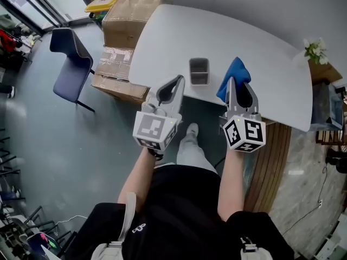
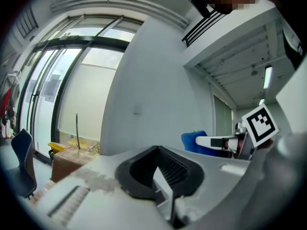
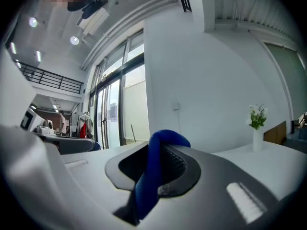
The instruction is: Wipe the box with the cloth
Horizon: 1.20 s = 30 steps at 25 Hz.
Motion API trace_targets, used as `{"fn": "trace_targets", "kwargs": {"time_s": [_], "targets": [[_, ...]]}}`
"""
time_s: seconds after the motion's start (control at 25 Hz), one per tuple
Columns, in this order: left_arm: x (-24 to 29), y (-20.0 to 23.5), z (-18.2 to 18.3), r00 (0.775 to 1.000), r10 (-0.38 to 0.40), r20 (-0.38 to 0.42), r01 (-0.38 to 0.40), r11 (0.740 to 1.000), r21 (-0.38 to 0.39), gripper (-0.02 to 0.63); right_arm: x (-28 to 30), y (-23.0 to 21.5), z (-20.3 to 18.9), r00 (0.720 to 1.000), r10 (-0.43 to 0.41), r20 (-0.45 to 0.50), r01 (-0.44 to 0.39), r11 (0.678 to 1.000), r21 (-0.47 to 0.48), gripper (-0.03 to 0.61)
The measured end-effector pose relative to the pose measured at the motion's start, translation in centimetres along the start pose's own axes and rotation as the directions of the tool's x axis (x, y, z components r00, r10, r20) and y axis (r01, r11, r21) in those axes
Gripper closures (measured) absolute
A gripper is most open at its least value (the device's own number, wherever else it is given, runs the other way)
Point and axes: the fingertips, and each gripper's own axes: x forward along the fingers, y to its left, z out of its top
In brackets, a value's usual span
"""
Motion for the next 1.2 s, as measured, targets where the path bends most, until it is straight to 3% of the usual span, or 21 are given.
{"fn": "trace_targets", "kwargs": {"time_s": [0.4, 0.64, 0.8, 0.92, 1.04, 1.12, 1.2], "targets": [[10.8, 2.0, -2.0, 0.997, 0.002, -0.074, 0.000, 1.000, 0.031, 0.614, 8.6, -7.8, -1.2, 0.998, 0.047, -0.042, -0.046, 0.999, 0.021, 0.523], [12.8, 2.5, -2.0, 0.993, 0.007, -0.122, 0.001, 0.998, 0.063, 0.614, 11.2, -7.9, -1.3, 0.995, 0.085, -0.048, -0.084, 0.996, 0.016, 0.523], [13.5, 2.9, -3.2, 0.984, -0.054, -0.170, 0.079, 0.987, 0.142, 0.614, 12.6, -6.3, -1.2, 0.990, 0.137, -0.042, -0.137, 0.991, -0.001, 0.523], [14.3, 2.3, -5.0, 0.958, -0.114, -0.263, 0.168, 0.967, 0.193, 0.614, 12.7, -5.4, -1.4, 0.980, 0.190, -0.054, -0.191, 0.981, -0.028, 0.523], [15.0, 1.5, -7.0, 0.916, -0.151, -0.373, 0.258, 0.931, 0.258, 0.612, 12.3, -5.4, -1.7, 0.975, 0.212, -0.063, -0.215, 0.976, -0.037, 0.523], [15.2, 1.1, -9.0, 0.876, -0.168, -0.451, 0.320, 0.904, 0.284, 0.612, 12.1, -5.7, -2.1, 0.975, 0.211, -0.071, -0.214, 0.976, -0.032, 0.523], [15.2, 0.8, -11.6, 0.822, -0.172, -0.542, 0.383, 0.872, 0.304, 0.612, 11.9, -6.3, -2.5, 0.976, 0.205, -0.079, -0.208, 0.978, -0.027, 0.523]]}}
